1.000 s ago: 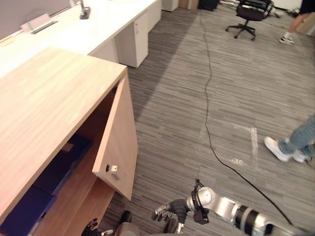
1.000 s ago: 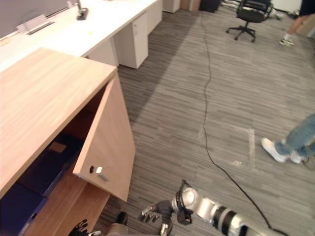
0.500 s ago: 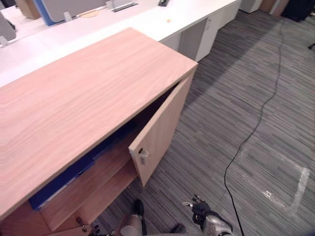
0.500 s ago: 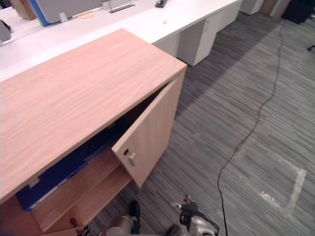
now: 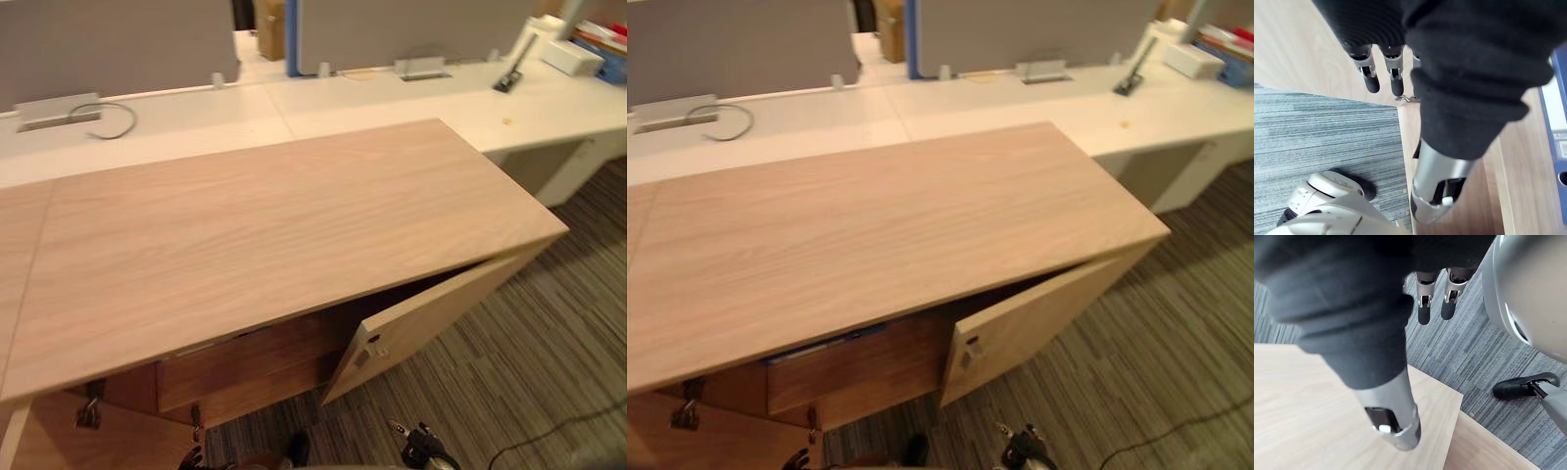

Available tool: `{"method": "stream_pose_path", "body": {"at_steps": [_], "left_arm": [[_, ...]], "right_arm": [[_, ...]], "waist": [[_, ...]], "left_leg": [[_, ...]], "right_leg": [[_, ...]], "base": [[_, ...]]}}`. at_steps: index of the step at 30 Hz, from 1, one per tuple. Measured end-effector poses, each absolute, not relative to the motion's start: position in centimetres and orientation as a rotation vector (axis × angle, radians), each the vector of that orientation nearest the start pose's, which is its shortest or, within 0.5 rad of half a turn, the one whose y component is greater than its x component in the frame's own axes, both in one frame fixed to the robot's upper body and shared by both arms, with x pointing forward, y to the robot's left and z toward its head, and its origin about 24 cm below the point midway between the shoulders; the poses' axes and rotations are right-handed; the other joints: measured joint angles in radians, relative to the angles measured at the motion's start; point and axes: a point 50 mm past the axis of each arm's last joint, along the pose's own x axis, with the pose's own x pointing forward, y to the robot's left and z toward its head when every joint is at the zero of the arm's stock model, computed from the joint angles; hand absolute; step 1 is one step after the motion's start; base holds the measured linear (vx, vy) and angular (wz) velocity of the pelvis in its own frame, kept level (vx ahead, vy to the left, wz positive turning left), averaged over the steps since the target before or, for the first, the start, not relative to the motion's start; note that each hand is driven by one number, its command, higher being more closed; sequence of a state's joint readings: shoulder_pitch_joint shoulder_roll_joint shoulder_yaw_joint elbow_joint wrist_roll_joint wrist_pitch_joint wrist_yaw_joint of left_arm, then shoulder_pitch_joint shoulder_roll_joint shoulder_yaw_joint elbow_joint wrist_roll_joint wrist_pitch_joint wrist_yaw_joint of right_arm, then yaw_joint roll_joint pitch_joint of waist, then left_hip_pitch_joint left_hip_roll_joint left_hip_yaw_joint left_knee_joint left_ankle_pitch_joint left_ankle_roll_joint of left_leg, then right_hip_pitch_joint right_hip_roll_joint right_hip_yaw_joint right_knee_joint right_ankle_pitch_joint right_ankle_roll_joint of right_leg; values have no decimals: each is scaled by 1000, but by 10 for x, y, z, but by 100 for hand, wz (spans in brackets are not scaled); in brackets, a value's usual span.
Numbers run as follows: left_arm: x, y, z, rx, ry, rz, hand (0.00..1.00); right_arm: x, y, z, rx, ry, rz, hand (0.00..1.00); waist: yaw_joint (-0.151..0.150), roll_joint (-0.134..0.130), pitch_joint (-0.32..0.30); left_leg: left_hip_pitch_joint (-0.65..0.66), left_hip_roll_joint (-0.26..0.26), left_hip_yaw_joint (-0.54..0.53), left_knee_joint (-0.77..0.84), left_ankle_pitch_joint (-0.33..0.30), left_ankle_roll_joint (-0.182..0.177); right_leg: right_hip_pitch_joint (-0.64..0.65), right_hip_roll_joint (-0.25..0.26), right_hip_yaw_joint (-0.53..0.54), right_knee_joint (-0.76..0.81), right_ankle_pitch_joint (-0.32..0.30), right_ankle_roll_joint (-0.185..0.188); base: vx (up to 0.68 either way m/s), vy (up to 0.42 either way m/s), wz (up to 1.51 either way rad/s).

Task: Walk over to the cabinet, pick up the folder, carry it to the office cabinet, place the folder inside the office cabinet, then close the office cabinet door

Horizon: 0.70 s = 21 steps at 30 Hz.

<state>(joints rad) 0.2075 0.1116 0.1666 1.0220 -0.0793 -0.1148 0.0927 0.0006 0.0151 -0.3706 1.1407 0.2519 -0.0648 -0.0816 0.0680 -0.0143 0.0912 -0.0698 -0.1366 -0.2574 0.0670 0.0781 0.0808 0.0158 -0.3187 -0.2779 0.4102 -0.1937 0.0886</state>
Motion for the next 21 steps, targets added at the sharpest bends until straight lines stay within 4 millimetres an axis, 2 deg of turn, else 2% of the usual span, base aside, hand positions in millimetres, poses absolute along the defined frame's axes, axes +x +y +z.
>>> {"method": "stream_pose_path", "body": {"at_steps": [1, 3, 4, 5, 6, 7, 9, 11, 13, 14, 16, 17, 18, 19, 20, 21], "left_arm": [[52, 226, -160, 6, 1093, 402, 0], [35, 234, -160, -6, 1122, 463, 0], [33, 236, -159, -6, 1125, 472, 0], [28, 241, -159, -10, 1132, 508, 0], [25, 241, -159, -25, 1137, 526, 0], [24, 241, -160, -51, 1139, 551, 0], [25, 239, -161, -74, 1136, 571, 0], [29, 240, -160, -104, 1117, 600, 0], [36, 239, -160, -122, 1098, 607, 0], [42, 239, -159, -131, 1083, 612, 0], [55, 241, -157, -125, 1051, 606, 0], [61, 239, -156, -121, 1037, 591, 0], [60, 236, -156, -121, 1033, 585, 0], [59, 235, -157, -122, 1036, 581, 0], [58, 233, -157, -120, 1041, 573, 0], [62, 234, -156, -106, 1033, 560, 0]], "right_arm": [[102, -185, -164, 391, 1049, -545, 0], [99, -173, -167, 413, 1078, -525, 0], [99, -171, -167, 414, 1083, -518, 0], [99, -163, -168, 401, 1099, -478, 0], [99, -162, -168, 387, 1103, -461, 0], [100, -163, -168, 359, 1101, -438, 0], [101, -164, -167, 325, 1102, -411, 0], [101, -167, -167, 300, 1099, -404, 0], [98, -172, -168, 283, 1109, -410, 0], [97, -174, -168, 268, 1113, -408, 0], [93, -177, -169, 240, 1132, -408, 0], [89, -178, -170, 236, 1150, -411, 0], [89, -180, -170, 237, 1150, -418, 0], [89, -181, -170, 235, 1148, -419, 0], [92, -183, -169, 233, 1136, -425, 0], [93, -185, -168, 252, 1129, -448, 0]], "waist": [[0, -6, -4], [1, -46, -31], [1, -53, -34], [1, -80, -39], [3, -82, -40], [1, -75, -43], [-4, -66, -40], [-27, -65, -36], [-27, -62, -25], [-30, -61, -12], [-40, -70, 13], [-38, -72, 25], [-37, -67, 27], [-37, -61, 26], [-40, -39, 26], [-42, -43, 39]], "left_leg": [[-7, 0, -13, 11, -11, -4], [-26, 2, -29, 24, -29, -16], [-29, 2, -29, 25, -30, -16], [-37, 2, -29, 29, -35, -36], [-41, 8, -29, 36, -41, -45], [-57, 31, -35, 60, -56, -68], [-59, 72, -59, 63, -61, -96], [-58, 118, -99, 52, -53, -129], [-61, 137, -130, 36, -41, -147], [-71, 146, -108, 35, -41, -145], [-114, 170, 29, 108, -57, -131], [-152, 179, 155, 228, -85, -135], [-159, 184, 262, 336, -135, -123], [-154, 190, 315, 369, -174, -121], [-142, 199, 383, 362, -216, -114], [-137, 198, 415, 335, -226, -91]], "right_leg": [[3, 7, 10, -23, 6, 20], [9, 28, 4, -131, 37, 55], [9, 33, 5, -147, 45, 52], [10, 53, 0, -200, 107, 43], [20, 58, -17, -216, 98, 49], [34, 86, -19, -249, 97, 51], [49, 135, -34, -268, 86, 33], [76, 182, -100, -268, 67, 2], [89, 206, -145, -266, 55, -17], [99, 211, -181, -266, 49, -26], [105, 196, -261, -268, 34, -44], [106, 179, -287, -261, 28, -43], [108, 165, -297, -257, 22, -45], [108, 160, -300, -253, 20, -41], [109, 159, -312, -232, 11, -27], [102, 150, -330, -204, 0, -11]], "base": [[-83, -222, 79], [-53, -282, 48], [-39, -335, 19], [-31, -280, 2], [-39, -335, 1], [-30, -315, 0], [-27, -308, 22], [-38, -336, 66], [-47, -235, 71], [-77, -223, 106], [-70, -93, 101], [-21, 1, 71], [47, 92, 52], [129, 152, 45], [141, 181, 54], [102, 144, 56]]}}
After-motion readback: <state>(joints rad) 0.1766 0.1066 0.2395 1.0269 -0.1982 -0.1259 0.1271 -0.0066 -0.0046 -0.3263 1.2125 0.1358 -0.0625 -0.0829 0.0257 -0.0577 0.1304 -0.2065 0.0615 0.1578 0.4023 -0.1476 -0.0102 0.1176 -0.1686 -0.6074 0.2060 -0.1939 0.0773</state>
